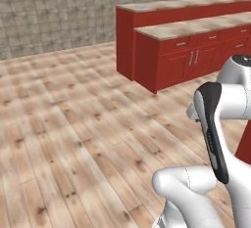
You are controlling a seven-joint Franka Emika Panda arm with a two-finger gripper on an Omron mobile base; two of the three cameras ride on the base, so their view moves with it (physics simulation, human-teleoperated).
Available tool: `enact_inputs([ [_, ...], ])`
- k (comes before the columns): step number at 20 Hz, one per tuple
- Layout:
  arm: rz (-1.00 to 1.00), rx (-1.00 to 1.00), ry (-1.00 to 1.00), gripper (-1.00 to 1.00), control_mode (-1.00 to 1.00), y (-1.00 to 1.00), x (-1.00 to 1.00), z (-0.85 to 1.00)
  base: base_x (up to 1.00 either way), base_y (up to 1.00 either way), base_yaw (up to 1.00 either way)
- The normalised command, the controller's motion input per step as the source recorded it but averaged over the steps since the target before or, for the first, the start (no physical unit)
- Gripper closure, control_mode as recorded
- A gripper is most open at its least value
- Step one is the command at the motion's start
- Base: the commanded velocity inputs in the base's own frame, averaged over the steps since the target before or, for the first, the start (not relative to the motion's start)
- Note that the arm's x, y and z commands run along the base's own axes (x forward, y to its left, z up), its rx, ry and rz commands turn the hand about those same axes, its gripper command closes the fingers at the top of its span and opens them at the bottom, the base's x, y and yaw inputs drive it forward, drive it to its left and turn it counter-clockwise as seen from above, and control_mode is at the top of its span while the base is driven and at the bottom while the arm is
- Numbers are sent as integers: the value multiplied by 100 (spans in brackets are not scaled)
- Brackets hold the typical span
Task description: Pick the bowl and tupperware and place them in the sink. Then turn on the water.
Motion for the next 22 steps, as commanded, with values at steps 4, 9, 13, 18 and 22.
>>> enact_inputs([
  [4, 0, 0, 0, -100, 100, 0, 0, 0, 100, 12, 23],
  [9, 0, 0, 0, -100, 100, 0, 0, 0, 100, -13, 57],
  [13, 0, 0, 0, -100, 100, 0, 0, 0, 100, -21, 47],
  [18, 0, 0, 0, -100, 100, 0, 0, 0, 100, -7, 27],
  [22, 0, 0, 0, -100, 100, 0, 0, 0, 100, 0, -9],
])
